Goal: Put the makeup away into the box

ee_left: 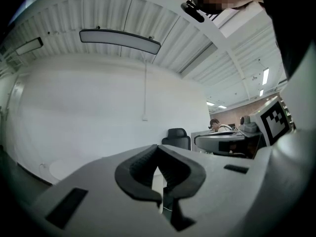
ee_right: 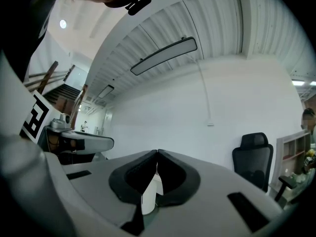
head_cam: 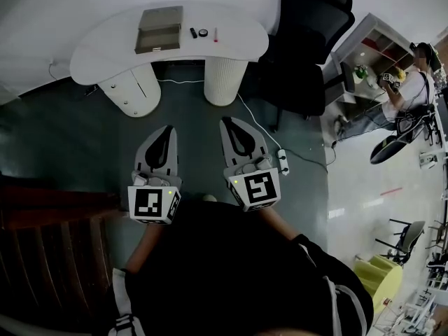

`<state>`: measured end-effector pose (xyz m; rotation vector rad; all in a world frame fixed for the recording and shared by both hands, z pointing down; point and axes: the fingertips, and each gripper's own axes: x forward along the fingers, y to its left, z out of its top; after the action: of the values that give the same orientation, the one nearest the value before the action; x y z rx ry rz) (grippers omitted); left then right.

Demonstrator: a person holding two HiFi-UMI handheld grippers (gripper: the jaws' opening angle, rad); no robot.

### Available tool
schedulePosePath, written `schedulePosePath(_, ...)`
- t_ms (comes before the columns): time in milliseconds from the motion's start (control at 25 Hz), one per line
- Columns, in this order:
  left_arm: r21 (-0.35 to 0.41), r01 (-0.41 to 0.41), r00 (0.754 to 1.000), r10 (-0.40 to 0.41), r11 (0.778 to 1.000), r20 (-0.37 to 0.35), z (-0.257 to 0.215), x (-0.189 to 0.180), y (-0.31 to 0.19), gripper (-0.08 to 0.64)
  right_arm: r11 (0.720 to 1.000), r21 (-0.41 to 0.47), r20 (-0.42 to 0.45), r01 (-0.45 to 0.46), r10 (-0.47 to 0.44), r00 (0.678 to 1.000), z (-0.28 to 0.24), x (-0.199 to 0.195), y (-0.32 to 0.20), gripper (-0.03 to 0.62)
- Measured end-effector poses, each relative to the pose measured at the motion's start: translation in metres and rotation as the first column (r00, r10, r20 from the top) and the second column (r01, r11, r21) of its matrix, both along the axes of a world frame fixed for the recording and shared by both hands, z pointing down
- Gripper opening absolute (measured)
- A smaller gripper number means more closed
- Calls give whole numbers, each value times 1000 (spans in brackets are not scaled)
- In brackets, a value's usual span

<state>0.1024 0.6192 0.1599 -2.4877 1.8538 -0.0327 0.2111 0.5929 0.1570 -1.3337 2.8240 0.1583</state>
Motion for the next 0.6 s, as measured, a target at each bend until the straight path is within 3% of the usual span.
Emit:
schedulePosePath(240,-14,10,1000,-11,1000,-14,8,-9,-17,3,1000,19,7,17,-17,1000,4,-9,-17,26)
schedulePosePath(600,-25,-3,999,2,1000,-33,26,-40,-87,3,998,-62,-37,27,-29,999,36,-45,-87,41)
